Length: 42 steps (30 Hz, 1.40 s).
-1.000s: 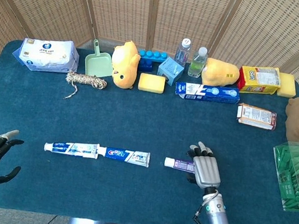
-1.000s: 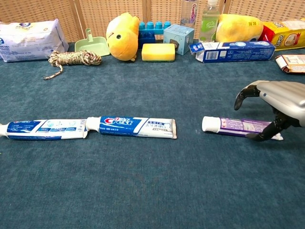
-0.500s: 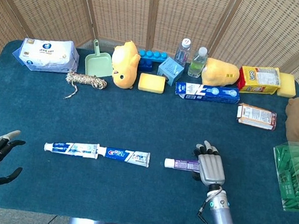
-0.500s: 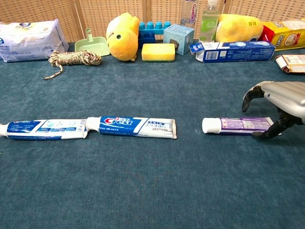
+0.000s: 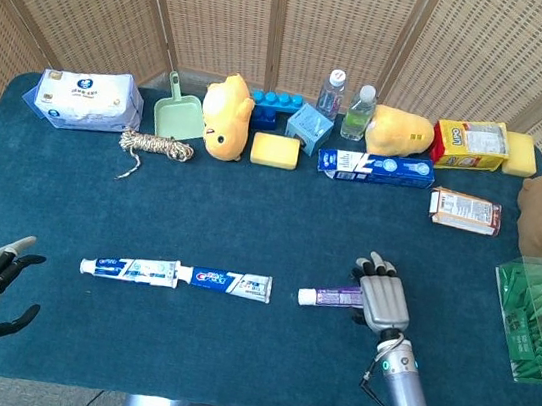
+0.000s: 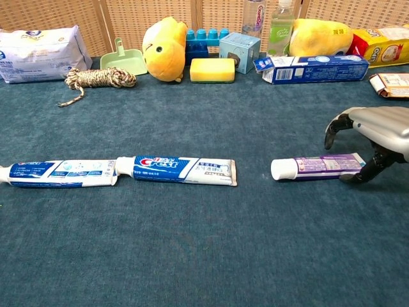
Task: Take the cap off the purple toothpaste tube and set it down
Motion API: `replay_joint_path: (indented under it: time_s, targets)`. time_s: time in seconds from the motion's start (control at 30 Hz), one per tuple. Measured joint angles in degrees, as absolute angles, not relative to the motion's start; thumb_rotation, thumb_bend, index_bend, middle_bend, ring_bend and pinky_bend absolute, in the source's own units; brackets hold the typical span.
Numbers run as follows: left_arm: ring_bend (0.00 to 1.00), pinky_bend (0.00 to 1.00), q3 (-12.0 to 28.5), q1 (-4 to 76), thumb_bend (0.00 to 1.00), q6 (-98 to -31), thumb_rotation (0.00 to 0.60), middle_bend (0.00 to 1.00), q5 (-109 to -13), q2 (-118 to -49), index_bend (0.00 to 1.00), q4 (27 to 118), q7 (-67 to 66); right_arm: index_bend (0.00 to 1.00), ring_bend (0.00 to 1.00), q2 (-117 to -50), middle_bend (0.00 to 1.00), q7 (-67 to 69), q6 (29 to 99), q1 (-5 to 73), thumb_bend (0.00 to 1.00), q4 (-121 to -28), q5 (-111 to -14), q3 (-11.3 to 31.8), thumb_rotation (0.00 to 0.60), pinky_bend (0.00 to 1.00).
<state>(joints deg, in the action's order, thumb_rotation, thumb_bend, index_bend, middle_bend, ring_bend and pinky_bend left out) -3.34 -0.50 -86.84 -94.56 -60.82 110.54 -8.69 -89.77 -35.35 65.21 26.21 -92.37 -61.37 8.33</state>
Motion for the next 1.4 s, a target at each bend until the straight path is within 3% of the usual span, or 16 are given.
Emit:
replay_joint_path:
  time_s: [0.33,0.5,0.63,0.7,0.97,1.17,1.4]
  targets:
    - [0.15,0.23,-3.6,-0.5,0.25,-86.6,0.6,0.11,-94.0,-61.0,0.21,109.8,-7.5,0.4,0.08,-89.8,0.24,-41.3,63.4,29.3,0.28,-94.5,-55.4,8.8,0.6,0.18]
    - [0.14,0.23,-3.6,-0.6,0.25,-86.8,0.6,0.11,-93.5,-61.2,0.21,109.1,-6.6,0.49,0.1,-89.7,0.24,-44.2,62.9,31.2,0.3,-95.5,-52.1,9.3,0.6,0.19]
    - [0.14,0.23,-3.6,-0.5,0.25,-86.5,0.6,0.1,-93.2,-61.4,0.21,108.8,-6.2,0.6,0.16,-89.5,0.31,-45.6,62.7,32.9,0.32,-96.4,-49.5,9.8,0.6,0.21]
    - [0.14,0.23,-3.6,-0.5,0.25,-86.5,0.6,0.1,-93.2,-61.4,0.2,108.7,-6.2,0.66,0.22,-89.2,0.35,-45.6,62.5,33.5,0.33,-96.9,-48.7,10.0,0.6,0.24]
    - [0.13,0.23,-3.8,-0.6,0.25,-86.8,0.6,0.1,-93.7,-61.1,0.18,109.1,-6.1,0.88,0.49,-87.3,0.6,-40.8,62.1,33.8,0.37,-97.8,-48.5,10.7,0.6,0.54]
    - [0.13,0.23,-3.7,-0.1,0.25,-87.1,0.6,0.1,-95.2,-60.0,0.18,110.4,-6.9,0.91,0.63,-85.1,0.71,-33.2,61.1,32.7,0.38,-99.1,-49.9,11.2,0.6,0.73]
    - [0.13,0.24,-2.7,1.6,0.25,-86.5,0.6,0.1,-97.4,-58.0,0.18,113.6,-8.9,0.91,0.71,-80.3,0.77,-19.3,57.3,30.5,0.38,-101.7,-52.1,11.8,0.6,0.81]
